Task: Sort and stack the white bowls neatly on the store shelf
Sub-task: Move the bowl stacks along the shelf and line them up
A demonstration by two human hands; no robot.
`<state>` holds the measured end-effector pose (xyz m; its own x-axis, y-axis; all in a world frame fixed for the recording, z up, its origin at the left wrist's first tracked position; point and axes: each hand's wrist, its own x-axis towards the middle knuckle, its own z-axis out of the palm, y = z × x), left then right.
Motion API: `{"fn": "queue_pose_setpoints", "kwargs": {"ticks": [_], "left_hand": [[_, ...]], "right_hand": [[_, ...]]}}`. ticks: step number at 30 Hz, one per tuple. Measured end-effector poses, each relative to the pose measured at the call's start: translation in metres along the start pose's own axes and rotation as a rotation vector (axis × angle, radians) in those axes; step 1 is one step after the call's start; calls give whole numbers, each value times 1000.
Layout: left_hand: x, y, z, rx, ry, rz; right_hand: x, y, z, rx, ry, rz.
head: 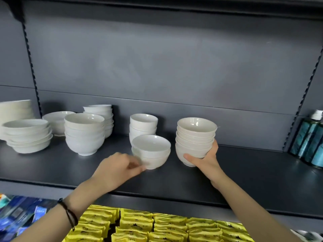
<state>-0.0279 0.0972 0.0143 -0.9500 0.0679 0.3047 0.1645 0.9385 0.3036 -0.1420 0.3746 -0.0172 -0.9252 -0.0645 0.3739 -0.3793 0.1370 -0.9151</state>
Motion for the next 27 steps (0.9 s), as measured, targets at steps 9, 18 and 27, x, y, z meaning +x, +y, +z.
{"fn": "queue_pose_setpoints", "kwargs": {"ticks": [9, 18, 27], "left_hand": [[27, -29, 6, -563, -20, -91], [44, -34, 33, -1008, -50, -47], [37, -30, 24, -884, 155, -44]], "right_hand": [[-2, -5, 39, 9, 92, -23], [-5, -14, 54, 9, 173, -37], [-41, -28, 83, -512, 610, -304]]}}
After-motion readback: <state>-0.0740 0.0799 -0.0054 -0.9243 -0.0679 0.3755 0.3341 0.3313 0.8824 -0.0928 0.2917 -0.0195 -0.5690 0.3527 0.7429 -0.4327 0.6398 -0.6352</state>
